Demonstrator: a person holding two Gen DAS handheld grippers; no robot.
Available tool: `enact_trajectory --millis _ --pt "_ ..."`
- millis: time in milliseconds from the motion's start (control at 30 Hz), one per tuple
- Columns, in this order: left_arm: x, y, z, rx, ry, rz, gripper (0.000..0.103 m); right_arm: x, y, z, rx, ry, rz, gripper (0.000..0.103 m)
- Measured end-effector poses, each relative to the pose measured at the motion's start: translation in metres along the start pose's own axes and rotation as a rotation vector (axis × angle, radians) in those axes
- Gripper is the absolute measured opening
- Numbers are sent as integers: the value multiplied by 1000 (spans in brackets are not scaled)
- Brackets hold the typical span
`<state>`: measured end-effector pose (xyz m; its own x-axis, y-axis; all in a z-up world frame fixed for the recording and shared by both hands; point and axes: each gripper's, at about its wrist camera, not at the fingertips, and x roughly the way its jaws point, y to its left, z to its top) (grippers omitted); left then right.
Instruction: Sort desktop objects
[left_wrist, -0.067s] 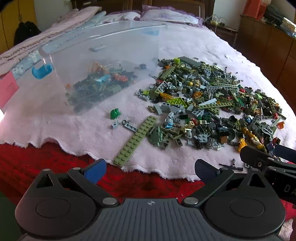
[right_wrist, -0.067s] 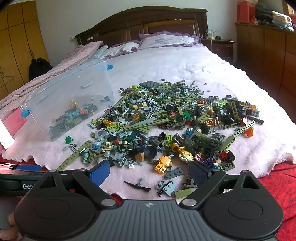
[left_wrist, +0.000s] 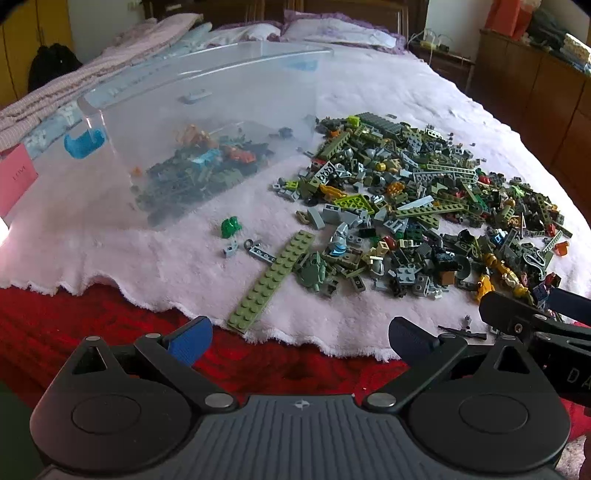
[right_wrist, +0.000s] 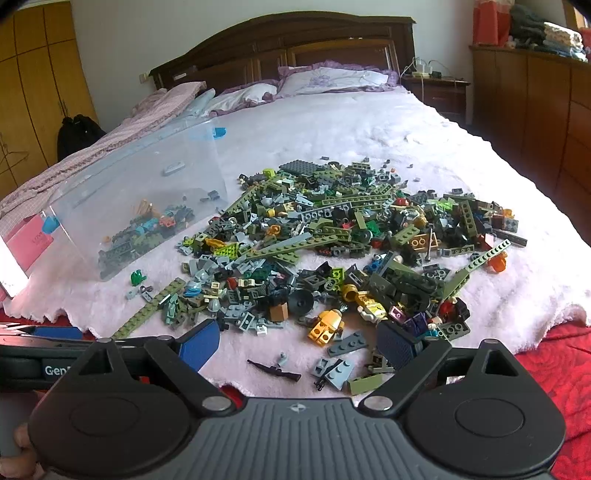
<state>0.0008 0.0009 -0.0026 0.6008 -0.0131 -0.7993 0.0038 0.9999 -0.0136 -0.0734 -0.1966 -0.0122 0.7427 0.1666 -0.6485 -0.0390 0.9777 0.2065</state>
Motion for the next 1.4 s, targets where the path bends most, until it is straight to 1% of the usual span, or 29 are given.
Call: enact_trajectory --millis 100,167,400,733,900,1067,1200,1400 --pt "-3 -3 -3 11 -11 15 103 0 -1 2 -1 1 -5 93" --pt "-1 0 -2 1 5 -2 103 0 -2 3 0 -1 -6 93" --pt "9 1 -3 -3 31 22 103 2 -1 -1 1 -1 -8 93" --pt "10 3 -3 -13 35 21 103 3 0 -2 2 7 -7 93" --pt "10 5 -3 -20 29 -5 103 4 0 -3 5 9 -6 93" --pt "13 4 -4 -15 46 -7 103 5 0 -4 3 13 -2 93" --pt "11 5 -5 -16 26 -21 103 6 0 -4 3 17 -2 93" --pt "13 3 -4 -3 28 -11 103 7 0 -4 4 22 -2 93"
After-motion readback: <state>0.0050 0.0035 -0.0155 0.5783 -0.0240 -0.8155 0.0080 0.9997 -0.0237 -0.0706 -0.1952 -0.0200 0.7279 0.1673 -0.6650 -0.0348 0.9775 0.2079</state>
